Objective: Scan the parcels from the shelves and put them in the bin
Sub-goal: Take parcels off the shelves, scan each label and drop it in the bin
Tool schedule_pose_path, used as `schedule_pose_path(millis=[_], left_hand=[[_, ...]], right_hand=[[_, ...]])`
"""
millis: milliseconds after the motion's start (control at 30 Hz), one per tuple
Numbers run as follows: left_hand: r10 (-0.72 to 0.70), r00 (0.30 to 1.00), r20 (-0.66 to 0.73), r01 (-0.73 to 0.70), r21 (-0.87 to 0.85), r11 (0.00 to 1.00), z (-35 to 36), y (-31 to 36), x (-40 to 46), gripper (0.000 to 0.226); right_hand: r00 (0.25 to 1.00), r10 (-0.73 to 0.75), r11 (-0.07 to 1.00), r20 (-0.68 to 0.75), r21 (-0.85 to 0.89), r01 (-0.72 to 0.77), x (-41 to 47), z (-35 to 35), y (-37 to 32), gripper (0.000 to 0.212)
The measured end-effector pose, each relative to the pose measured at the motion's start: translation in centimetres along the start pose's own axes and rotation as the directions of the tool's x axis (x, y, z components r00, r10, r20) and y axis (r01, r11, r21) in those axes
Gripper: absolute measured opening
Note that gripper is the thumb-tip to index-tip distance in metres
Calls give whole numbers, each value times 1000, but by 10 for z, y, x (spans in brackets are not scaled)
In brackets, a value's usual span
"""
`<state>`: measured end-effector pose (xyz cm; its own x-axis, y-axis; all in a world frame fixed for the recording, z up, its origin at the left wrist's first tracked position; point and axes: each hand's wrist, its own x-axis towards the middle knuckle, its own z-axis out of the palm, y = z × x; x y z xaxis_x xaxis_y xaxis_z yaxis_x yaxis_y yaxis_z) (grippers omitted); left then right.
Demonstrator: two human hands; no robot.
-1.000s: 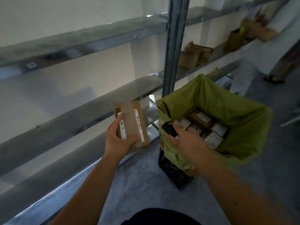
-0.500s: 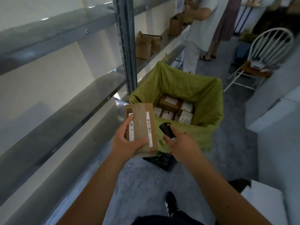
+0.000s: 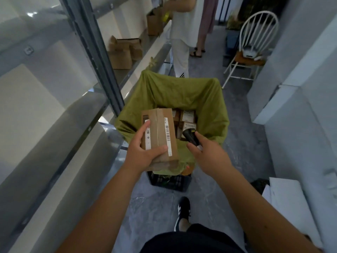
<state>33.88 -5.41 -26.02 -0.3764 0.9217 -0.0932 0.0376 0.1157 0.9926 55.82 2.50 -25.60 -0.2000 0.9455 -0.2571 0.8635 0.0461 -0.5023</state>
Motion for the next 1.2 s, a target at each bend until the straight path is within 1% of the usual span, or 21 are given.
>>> schedule_pose_path(millis=[100, 200, 300, 467, 667, 900, 1067, 1200], left_hand=[[-38, 999, 3, 38, -26, 999, 11, 1, 40, 98], [-88, 996, 5, 88, -53, 995, 20, 1, 84, 92], [-128, 992, -10, 128, -29, 991, 26, 1, 130, 91], [-216, 976, -28, 217, 38, 975, 35, -11, 192, 95], [-335, 941, 38, 327, 138, 935, 46, -41, 250, 97], [-494, 862, 114, 444, 300, 844, 57, -108, 316, 101], [-575, 787, 224, 464, 401, 790, 69, -150, 334, 102], [-580, 769, 269, 437, 441, 784, 77, -172, 343, 102]], right_hand=[[1000, 8, 1000, 3, 22, -8, 38, -8, -3, 69], [1000, 2, 999, 3, 49, -2, 82, -16, -8, 68], [1000, -24, 999, 12, 38, 23, 131, -19, -9, 69], [993, 3, 1000, 116, 29, -6, 201, -16, -4, 70], [981, 87, 996, 172, 19, -91, 249, -2, 4, 71], [952, 252, 967, 174, -12, -254, 280, 26, 8, 73], [906, 395, 917, 148, -1, -400, 285, 43, -1, 70], [872, 469, 878, 138, 36, -477, 285, 57, -3, 72]])
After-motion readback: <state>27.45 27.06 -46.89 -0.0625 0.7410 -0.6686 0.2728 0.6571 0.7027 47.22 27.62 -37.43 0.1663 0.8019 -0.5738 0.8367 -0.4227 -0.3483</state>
